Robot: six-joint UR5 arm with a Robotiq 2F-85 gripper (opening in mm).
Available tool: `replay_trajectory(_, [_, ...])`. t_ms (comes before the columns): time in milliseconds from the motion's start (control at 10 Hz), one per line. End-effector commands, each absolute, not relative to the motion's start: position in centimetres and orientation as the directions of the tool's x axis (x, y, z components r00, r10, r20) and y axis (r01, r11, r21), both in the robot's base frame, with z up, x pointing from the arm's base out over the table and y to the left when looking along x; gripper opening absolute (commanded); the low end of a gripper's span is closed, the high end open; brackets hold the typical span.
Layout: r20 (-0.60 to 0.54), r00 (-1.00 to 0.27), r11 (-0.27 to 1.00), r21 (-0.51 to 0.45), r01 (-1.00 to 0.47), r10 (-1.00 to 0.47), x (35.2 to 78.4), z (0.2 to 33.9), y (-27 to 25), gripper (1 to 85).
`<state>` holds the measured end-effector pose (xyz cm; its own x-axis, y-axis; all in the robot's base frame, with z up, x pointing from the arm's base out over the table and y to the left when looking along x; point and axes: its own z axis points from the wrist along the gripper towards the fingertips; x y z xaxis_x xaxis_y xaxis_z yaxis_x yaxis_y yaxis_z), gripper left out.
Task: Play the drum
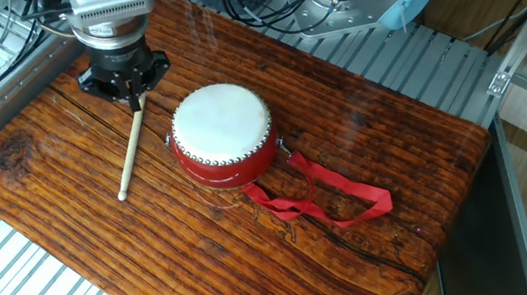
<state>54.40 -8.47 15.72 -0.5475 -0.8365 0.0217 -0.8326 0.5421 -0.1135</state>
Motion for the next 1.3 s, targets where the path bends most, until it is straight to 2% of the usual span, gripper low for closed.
replay_trajectory(0, [-0.012, -0.548, 0.546, -0.110, -0.831, -0.836, 54.6, 15.5, -8.2, 1.0])
replay_trajectory(600, [-0.018, -0.613, 0.613, -0.068, -0.787, -0.790, 53.8, 15.4, -7.6, 1.0])
replay_trajectory(800, [0.017, -0.704, 0.698, -0.114, -0.707, -0.710, 53.9, 15.5, -9.3, 1.0])
replay_trajectory(1000, [0.014, -0.782, 0.776, -0.106, -0.621, -0.624, 53.5, 15.5, -9.2, 1.0])
replay_trajectory(1100, [0.014, -0.789, 0.781, -0.138, -0.610, -0.614, 54.0, 15.6, -9.9, 1.0])
replay_trajectory(1200, [-0.008, -0.791, 0.786, -0.125, -0.606, -0.611, 54.2, 15.5, -9.3, 1.0])
